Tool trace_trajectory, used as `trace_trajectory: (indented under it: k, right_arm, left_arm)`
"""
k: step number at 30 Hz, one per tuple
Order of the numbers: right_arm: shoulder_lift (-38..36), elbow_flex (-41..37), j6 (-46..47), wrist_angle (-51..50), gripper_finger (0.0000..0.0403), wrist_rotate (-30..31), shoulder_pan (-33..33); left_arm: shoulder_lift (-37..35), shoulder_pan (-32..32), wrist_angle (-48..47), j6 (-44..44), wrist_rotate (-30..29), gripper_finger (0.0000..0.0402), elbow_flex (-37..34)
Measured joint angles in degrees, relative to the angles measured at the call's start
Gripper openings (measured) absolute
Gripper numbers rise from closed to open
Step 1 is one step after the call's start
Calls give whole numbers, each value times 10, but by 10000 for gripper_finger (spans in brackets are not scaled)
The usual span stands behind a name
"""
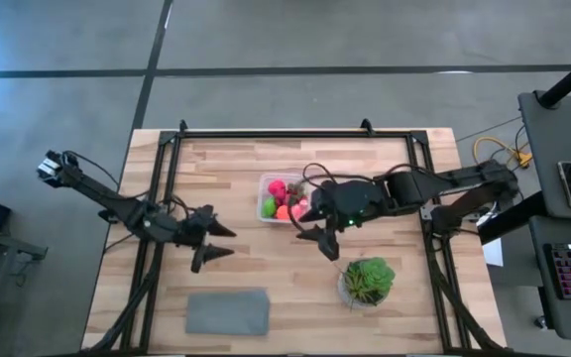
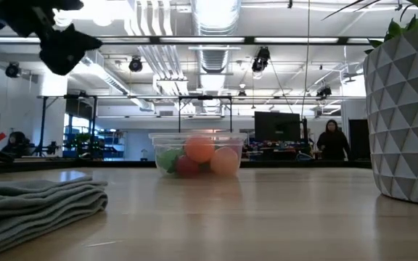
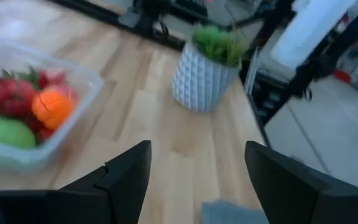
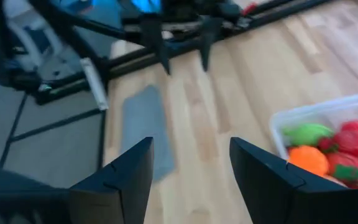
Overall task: Pick and placing Produce into tupperware
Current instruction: Return to Home Position
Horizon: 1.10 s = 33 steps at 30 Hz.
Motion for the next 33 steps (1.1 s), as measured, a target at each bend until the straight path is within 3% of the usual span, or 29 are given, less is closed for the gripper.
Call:
trace_trajectory:
  k: [5, 10, 14, 23, 33]
  right_arm:
    - [-70, -150, 32, 104, 203, 10, 11]
    - [-185, -329, 51, 273, 203, 4, 12]
    - [-289, -433, 60, 337, 203, 10, 11]
    - [-486, -561, 18, 356, 203, 53, 11]
    - [-609, -698, -58, 491, 203, 53, 11]
  left_arm:
    - [-28, 25, 5, 2, 2, 245, -24]
    - [-77, 40, 48, 3, 35, 245, -71]
    - [-135, 52, 78, 9, 33, 245, -108]
    - [-271, 71, 86, 52, 29, 245, -160]
    - [-421, 74, 91, 80, 26, 245, -210]
